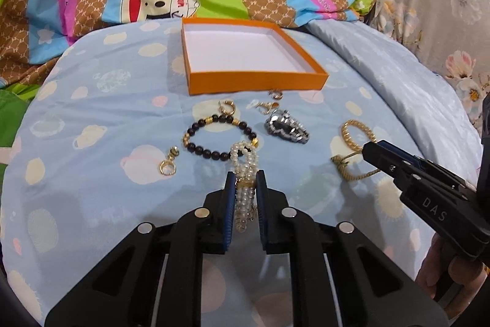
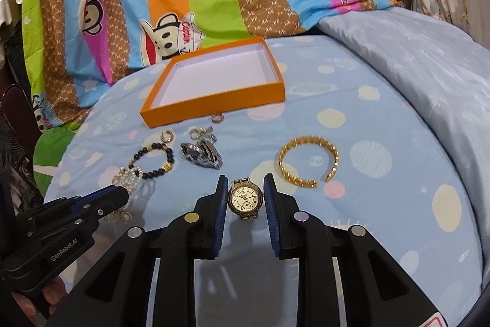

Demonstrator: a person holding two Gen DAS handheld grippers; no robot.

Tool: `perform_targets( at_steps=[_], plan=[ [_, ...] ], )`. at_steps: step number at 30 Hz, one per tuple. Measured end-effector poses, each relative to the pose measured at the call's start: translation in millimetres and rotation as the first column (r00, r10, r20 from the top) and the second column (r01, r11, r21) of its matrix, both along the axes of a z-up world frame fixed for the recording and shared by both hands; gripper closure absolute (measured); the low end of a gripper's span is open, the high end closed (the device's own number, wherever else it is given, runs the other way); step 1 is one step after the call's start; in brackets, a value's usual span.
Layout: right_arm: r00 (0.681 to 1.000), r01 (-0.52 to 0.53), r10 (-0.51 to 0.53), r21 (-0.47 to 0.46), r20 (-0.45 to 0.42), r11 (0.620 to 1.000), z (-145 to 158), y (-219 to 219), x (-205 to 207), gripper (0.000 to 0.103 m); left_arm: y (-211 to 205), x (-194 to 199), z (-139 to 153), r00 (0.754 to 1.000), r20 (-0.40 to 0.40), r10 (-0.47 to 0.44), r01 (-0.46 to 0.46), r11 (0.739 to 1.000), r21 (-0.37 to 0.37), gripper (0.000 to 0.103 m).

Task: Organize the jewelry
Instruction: 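Carry the pearl bracelet and gold watch into the orange box and open both tools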

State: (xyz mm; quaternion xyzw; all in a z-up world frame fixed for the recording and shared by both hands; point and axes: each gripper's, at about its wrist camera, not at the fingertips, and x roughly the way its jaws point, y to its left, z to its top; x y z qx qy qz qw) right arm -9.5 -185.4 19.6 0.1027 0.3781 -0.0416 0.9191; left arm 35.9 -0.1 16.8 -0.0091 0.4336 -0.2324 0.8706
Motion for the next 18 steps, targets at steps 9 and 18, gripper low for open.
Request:
perform_targets(
  at_steps=[9,18],
  plan=[
    [0.997,-0.038,0.038,0.002,0.072,0.999,37.4,-6.4,23.7,0.08,-3.8,15.6,45.5,0.995,0.096,-0.026,0.027,1.0,-0.005,0.091],
    [0.983,-0.061,0.06,0.002,0.173,0.998,83.1,-24.4,126.9,0.08,-27.4,113.6,75.8,0.978,0.207,0.018,-0.021,1.0,0.015,0.091]
  ],
)
